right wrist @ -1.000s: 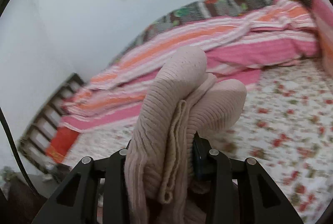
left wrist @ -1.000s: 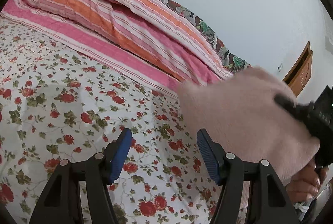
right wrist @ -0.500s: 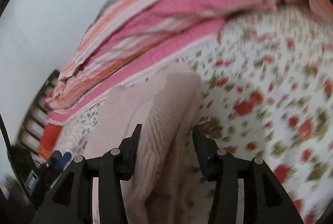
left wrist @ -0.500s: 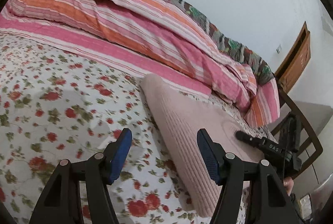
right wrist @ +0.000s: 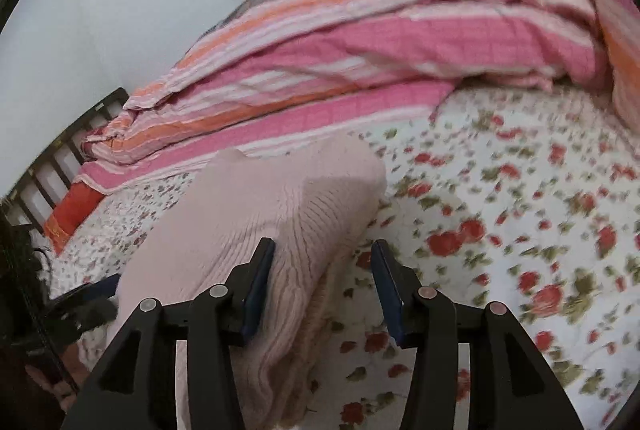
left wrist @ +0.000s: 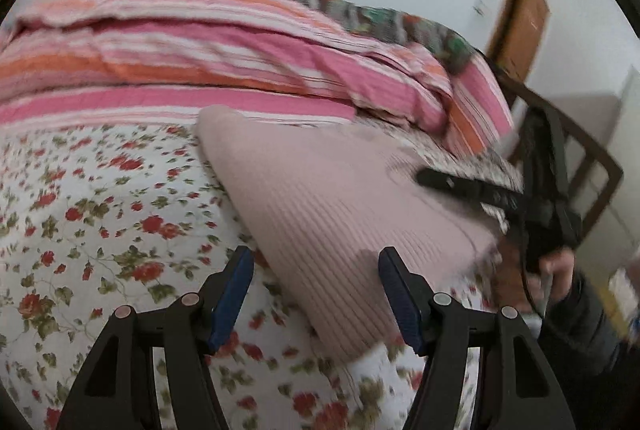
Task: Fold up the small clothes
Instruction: 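Lower the folded sweater onto the bed with the right gripper and release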
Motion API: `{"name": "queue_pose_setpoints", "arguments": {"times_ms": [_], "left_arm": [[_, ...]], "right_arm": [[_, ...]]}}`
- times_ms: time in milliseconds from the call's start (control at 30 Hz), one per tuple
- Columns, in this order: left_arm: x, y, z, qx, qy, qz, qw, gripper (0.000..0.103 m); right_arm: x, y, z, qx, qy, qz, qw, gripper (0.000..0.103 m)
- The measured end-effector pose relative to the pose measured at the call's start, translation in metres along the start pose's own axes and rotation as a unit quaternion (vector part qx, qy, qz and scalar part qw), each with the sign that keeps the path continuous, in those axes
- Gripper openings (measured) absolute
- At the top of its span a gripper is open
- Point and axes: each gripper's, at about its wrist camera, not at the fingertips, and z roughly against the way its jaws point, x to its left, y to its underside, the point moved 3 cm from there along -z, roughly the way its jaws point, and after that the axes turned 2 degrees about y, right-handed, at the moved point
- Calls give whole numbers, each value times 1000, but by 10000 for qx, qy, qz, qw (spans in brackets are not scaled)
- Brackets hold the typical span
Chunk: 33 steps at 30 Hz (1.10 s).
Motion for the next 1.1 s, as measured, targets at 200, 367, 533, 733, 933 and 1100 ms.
{"name": "queue_pose_setpoints", "arguments": {"times_ms": [200,367,533,733,933,1100], "left_arm": [[-15,23,0,233,118,-419,9988,63],[-13,34,1,213,-88,-563,9982,58],[-10,39,1,247,-144,-645,9975,27],[4,34,12,-37,-129,-518,9986,13],[12,40,17,133,-59,-439,9989,18],[11,31,41,-5,642,-243,9976,52]], "right_arm": [[2,5,9,-87,7,56,9999,49],[0,7,11,-95,-42,-67,9999,49],[0,5,10,-94,-106,-123,9998,49],[0,1,6,-93,-346,-399,9986,49],[11,-1,0,-117,-357,-352,9987,49],[15,-2,-8,-69,-333,-250,9991,44]]}}
